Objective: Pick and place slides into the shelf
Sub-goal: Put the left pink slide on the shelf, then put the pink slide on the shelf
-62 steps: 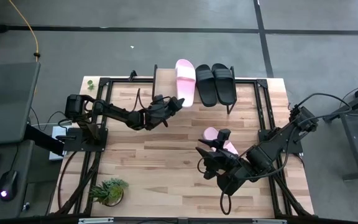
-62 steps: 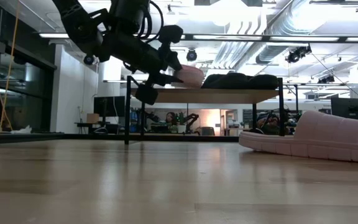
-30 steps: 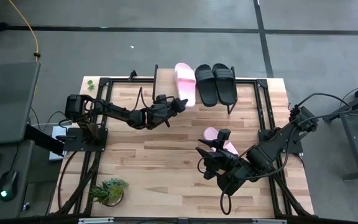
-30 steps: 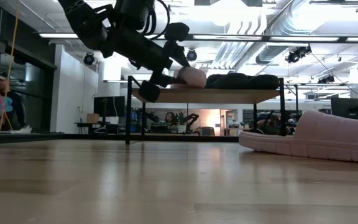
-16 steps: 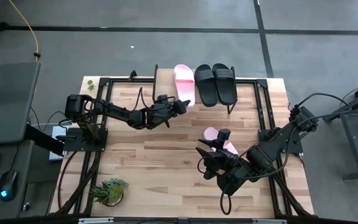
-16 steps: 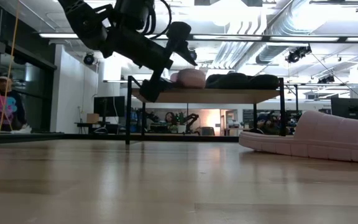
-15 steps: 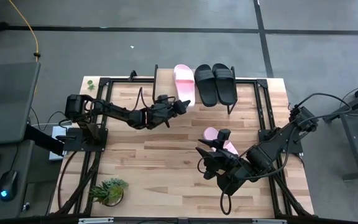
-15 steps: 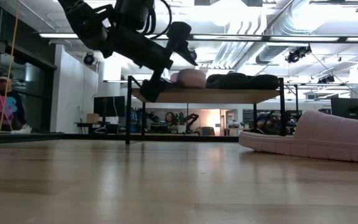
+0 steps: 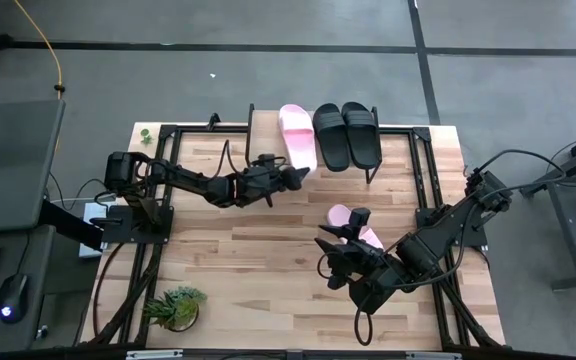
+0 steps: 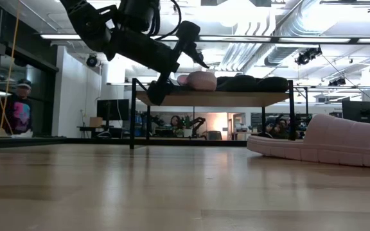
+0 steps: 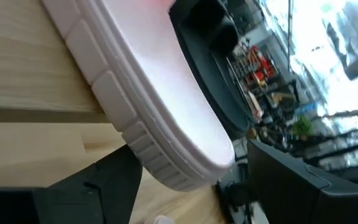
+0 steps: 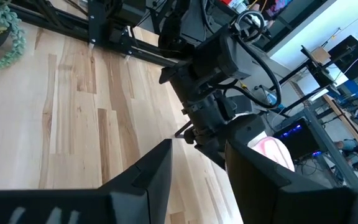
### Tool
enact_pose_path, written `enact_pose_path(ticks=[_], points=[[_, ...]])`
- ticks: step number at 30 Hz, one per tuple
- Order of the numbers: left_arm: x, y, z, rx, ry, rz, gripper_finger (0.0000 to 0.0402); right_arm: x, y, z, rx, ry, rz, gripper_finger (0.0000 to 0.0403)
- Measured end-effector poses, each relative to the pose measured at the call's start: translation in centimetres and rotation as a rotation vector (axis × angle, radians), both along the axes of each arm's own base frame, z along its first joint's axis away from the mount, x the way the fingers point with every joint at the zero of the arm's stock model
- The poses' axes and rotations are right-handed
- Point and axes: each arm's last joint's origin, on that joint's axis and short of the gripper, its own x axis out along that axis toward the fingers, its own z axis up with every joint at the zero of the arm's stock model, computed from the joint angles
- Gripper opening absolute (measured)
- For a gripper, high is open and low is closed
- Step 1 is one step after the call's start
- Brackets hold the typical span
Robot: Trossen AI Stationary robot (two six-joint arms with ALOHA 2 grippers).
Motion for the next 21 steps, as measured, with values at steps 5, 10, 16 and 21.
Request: enact_pose_path(ticks=[5, 10, 16, 21], points=[[0.01, -0.11, -0.26, 0.03, 0.059, -0.052, 0.0264, 0.0, 0.01, -0.01, 0.003, 0.002, 0.003, 0.014], [-0.05, -0.15, -0.51, 0.04, 0.1, -0.066, 0.0264, 0.01, 0.03, -0.02, 0.008, 0.005, 0.007, 0.014], [0.22, -0.44, -0.27, 0.119, 0.125, -0.216, 0.0264, 0.01, 0.05, -0.05, 0.016, 0.012, 0.016, 0.014], [0.52, -0.93, 0.12, 0.197, 0.111, -0.417, 0.0264, 0.01, 0.05, -0.05, 0.016, 0.012, 0.016, 0.014]])
